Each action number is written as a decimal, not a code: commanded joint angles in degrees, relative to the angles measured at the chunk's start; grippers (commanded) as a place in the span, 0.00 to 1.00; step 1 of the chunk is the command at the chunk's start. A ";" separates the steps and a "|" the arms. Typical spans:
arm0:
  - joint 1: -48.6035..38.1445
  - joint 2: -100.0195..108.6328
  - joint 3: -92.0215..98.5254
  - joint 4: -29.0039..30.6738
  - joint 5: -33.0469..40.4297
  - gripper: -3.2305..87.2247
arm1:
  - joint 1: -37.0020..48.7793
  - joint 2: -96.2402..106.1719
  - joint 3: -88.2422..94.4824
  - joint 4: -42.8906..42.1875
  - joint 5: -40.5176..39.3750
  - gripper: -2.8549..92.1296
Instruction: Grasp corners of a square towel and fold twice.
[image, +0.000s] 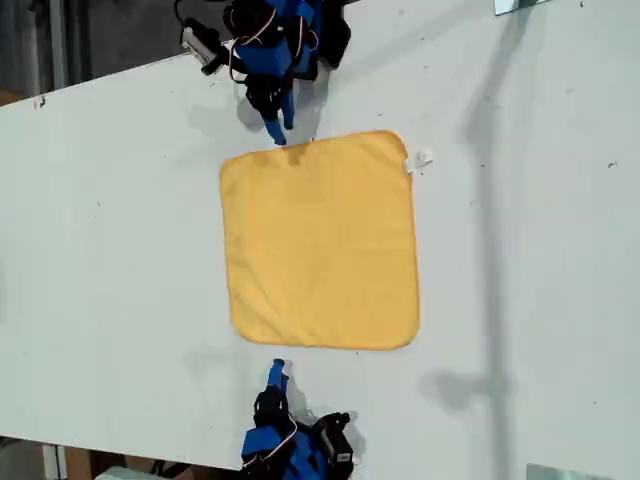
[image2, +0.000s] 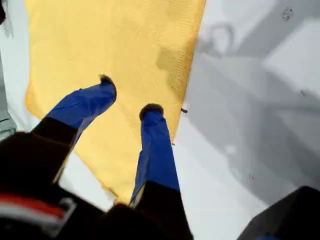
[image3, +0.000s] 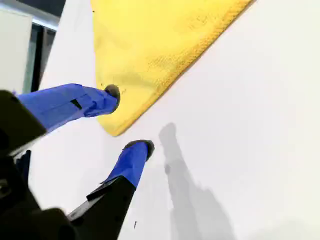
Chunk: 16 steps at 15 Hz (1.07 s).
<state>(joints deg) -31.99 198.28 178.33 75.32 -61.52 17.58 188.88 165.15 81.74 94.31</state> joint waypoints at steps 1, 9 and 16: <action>-7.56 0.53 -1.49 1.32 -16.79 0.18 | 5.89 -0.44 0.53 -1.49 -16.44 0.15; -7.47 0.53 -1.41 1.32 -16.70 0.21 | 8.00 -0.44 -1.14 -0.62 -19.78 0.21; -7.21 0.53 -0.79 -0.44 -16.08 0.22 | -15.38 -67.59 -34.98 -13.45 -30.85 0.31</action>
<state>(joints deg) -38.76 198.63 177.54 75.76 -77.87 6.15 132.98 136.93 68.82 63.72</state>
